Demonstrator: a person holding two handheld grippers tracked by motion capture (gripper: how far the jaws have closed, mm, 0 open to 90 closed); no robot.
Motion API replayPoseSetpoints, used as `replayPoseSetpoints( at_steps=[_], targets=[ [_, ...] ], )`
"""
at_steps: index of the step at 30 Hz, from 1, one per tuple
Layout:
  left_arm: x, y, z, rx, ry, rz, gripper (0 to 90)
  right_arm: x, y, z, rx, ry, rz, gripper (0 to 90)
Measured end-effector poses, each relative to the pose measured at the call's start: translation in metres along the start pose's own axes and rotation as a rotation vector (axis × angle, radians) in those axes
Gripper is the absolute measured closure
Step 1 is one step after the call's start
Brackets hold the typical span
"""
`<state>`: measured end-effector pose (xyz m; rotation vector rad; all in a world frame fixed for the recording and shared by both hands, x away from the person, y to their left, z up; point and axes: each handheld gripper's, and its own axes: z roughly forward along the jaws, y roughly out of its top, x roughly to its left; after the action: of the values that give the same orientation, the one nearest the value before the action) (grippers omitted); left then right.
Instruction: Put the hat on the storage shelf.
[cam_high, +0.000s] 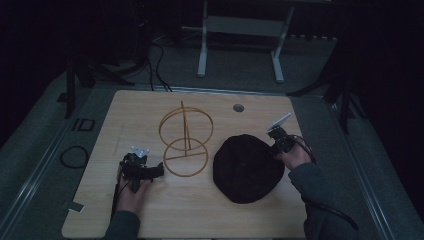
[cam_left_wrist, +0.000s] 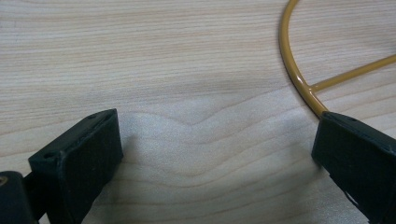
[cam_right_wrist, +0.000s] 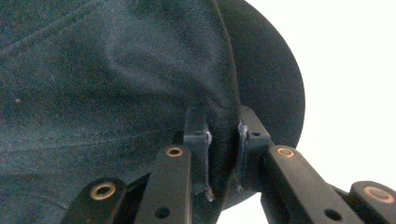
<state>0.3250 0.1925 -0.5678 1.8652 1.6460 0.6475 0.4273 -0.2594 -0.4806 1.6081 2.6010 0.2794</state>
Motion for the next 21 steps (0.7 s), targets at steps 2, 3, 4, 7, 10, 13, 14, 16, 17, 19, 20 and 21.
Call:
replayPoseSetpoints(
  at_steps=[2,3,4,7,10,13,14,16,17,19,20,21],
  targets=[
    [0.000,0.000,0.000,0.001,0.000,0.001,1.2,-0.002,-0.001,0.000,-0.001,0.016,0.009,78.5],
    [0.000,0.000,0.000,0.001,0.000,0.001,1.2,-0.003,-0.001,0.000,-0.002,0.024,0.012,78.5],
    [0.000,0.000,0.000,0.000,0.000,0.000,1.2,-0.005,-0.001,-0.001,-0.003,0.034,0.017,78.6],
    [0.000,0.000,0.000,0.000,0.000,0.000,1.3,-0.007,-0.002,-0.002,-0.003,0.058,0.022,78.5],
    [0.000,0.000,0.000,0.000,0.000,0.000,1.2,-0.007,-0.001,-0.006,-0.006,0.064,0.016,78.5],
    [0.000,0.000,0.000,0.000,0.000,0.000,1.2,-0.007,0.000,-0.011,-0.008,0.069,0.013,78.5],
    [0.000,0.000,0.000,0.001,0.000,0.001,1.3,-0.007,0.001,-0.012,-0.010,0.074,0.016,78.5],
    [0.000,0.000,0.000,0.000,0.000,0.000,1.2,-0.008,0.002,-0.014,-0.011,0.087,0.017,78.5],
    [0.000,0.000,0.000,0.000,0.000,0.000,1.2,-0.008,0.002,-0.014,-0.011,0.087,0.017,78.5],
    [0.000,0.000,0.000,0.000,0.000,0.000,1.2,-0.008,0.003,-0.019,-0.019,0.100,0.023,78.4],
    [0.000,0.000,0.000,0.000,0.000,0.000,1.2,-0.008,0.003,-0.019,-0.019,0.100,0.023,78.4],
    [0.000,0.000,0.000,0.000,0.000,0.000,1.2,-0.009,0.004,-0.021,-0.021,0.104,0.023,78.4]
  ],
)
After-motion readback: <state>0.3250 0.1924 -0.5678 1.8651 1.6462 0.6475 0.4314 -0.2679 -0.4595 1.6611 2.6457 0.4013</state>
